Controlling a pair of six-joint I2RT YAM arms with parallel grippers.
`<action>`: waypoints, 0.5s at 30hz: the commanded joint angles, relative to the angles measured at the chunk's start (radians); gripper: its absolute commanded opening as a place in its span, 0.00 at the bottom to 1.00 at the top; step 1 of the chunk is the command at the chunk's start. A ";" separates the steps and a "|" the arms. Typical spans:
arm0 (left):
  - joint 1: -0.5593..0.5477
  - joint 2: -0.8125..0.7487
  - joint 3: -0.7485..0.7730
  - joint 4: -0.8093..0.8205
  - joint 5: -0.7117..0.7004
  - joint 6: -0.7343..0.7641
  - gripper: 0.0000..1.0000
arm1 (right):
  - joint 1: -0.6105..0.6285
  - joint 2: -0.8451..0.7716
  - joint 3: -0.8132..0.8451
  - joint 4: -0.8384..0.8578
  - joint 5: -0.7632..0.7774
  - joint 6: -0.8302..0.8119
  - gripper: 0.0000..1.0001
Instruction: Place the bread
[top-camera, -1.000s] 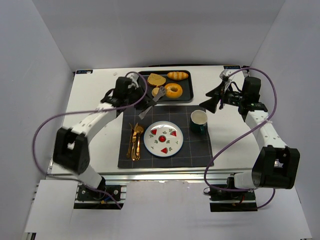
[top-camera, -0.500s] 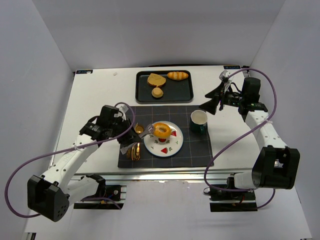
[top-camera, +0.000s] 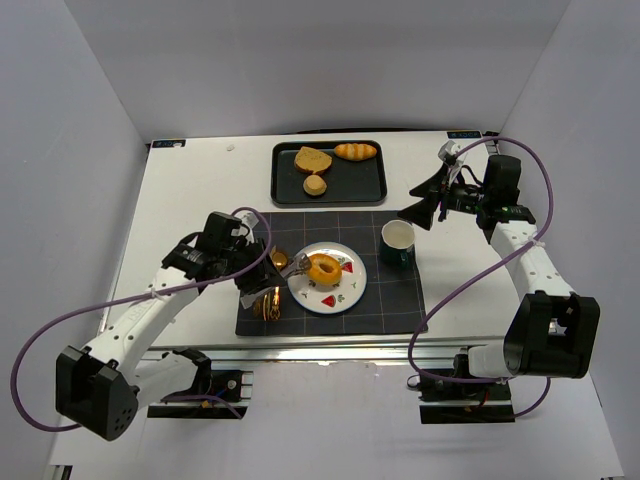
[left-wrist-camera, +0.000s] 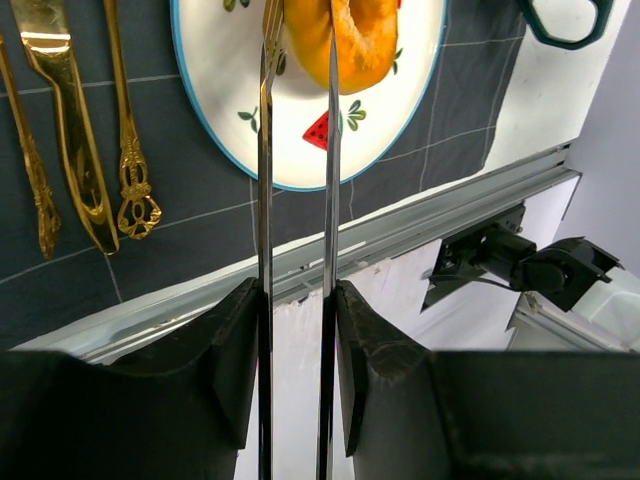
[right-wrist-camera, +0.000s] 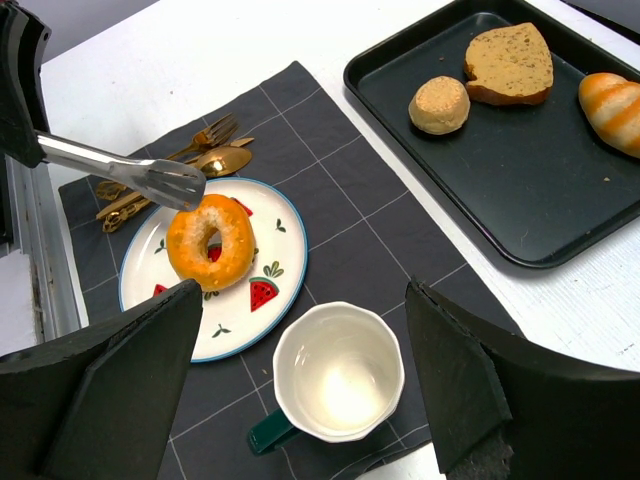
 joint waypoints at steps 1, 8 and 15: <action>-0.005 0.003 0.061 -0.016 -0.015 0.030 0.43 | -0.001 -0.028 0.012 0.006 -0.027 -0.005 0.87; -0.005 0.023 0.113 -0.063 -0.063 0.047 0.44 | -0.001 -0.027 0.009 0.006 -0.030 -0.012 0.87; -0.005 0.049 0.150 -0.114 -0.072 0.082 0.50 | -0.002 -0.018 0.009 0.012 -0.032 -0.012 0.87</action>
